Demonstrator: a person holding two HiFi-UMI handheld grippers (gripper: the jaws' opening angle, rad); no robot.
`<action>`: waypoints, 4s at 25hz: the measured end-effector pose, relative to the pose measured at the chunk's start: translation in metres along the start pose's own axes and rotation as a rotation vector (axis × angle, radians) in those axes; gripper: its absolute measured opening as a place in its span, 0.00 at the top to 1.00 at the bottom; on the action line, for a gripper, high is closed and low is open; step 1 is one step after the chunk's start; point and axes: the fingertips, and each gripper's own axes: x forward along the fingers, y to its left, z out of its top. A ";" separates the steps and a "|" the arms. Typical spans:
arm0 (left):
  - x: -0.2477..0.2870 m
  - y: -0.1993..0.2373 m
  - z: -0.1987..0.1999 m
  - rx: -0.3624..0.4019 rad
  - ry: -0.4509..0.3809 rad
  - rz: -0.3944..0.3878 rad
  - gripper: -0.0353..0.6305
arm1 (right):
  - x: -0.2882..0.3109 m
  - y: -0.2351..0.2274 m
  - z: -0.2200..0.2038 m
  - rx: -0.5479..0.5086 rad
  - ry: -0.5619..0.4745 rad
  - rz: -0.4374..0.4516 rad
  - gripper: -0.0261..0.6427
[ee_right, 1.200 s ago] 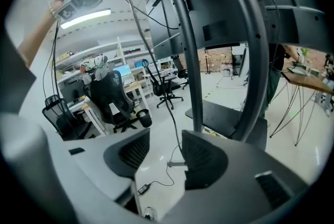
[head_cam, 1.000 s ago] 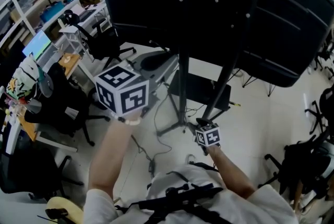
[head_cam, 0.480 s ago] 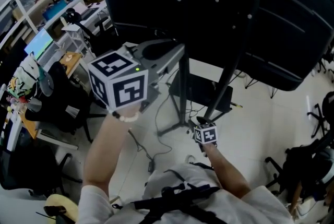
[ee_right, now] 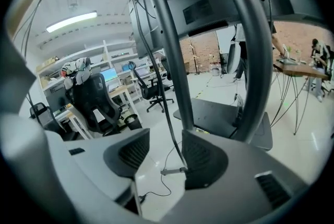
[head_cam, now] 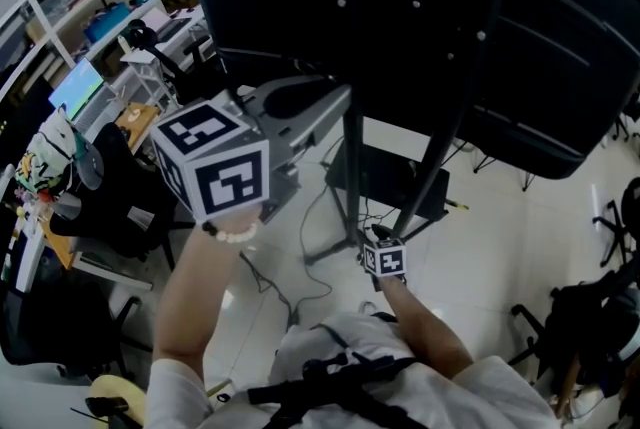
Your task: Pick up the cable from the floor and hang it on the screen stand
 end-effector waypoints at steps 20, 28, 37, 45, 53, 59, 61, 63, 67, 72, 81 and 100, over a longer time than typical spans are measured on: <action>-0.024 0.047 -0.001 -0.009 -0.032 0.114 0.93 | 0.013 0.016 0.015 -0.065 -0.015 0.040 0.92; -0.036 0.064 -0.050 -0.016 0.045 0.176 0.93 | -0.084 0.014 0.092 -0.207 -0.256 -0.014 0.92; -0.069 0.079 -0.102 -0.047 0.079 0.284 0.93 | -0.238 0.010 0.223 -0.413 -0.353 -0.018 0.91; -0.069 0.086 -0.128 -0.038 0.121 0.334 0.93 | -0.312 0.008 0.295 -0.284 -0.470 0.098 0.92; -0.045 0.090 -0.122 -0.035 0.112 0.318 0.93 | -0.354 0.020 0.344 -0.122 -0.591 0.286 0.92; -0.018 0.086 -0.086 -0.031 0.035 0.275 0.93 | -0.372 0.019 0.389 -0.080 -0.697 0.306 0.92; -0.008 0.082 -0.071 -0.021 0.013 0.254 0.93 | -0.375 0.017 0.404 -0.075 -0.721 0.311 0.92; 0.001 0.079 -0.056 -0.028 -0.020 0.228 0.93 | -0.381 0.017 0.421 -0.081 -0.747 0.306 0.92; 0.011 0.079 -0.024 -0.050 -0.099 0.200 0.93 | -0.383 0.010 0.445 -0.075 -0.774 0.292 0.92; 0.023 0.078 0.014 -0.045 -0.169 0.179 0.93 | -0.393 -0.006 0.473 -0.017 -0.831 0.318 0.92; 0.048 0.066 0.054 -0.041 -0.238 0.126 0.93 | -0.393 -0.027 0.495 0.101 -0.872 0.392 0.92; 0.067 0.046 0.050 -0.034 -0.215 0.082 0.93 | -0.341 -0.100 0.424 0.446 -0.827 0.431 0.92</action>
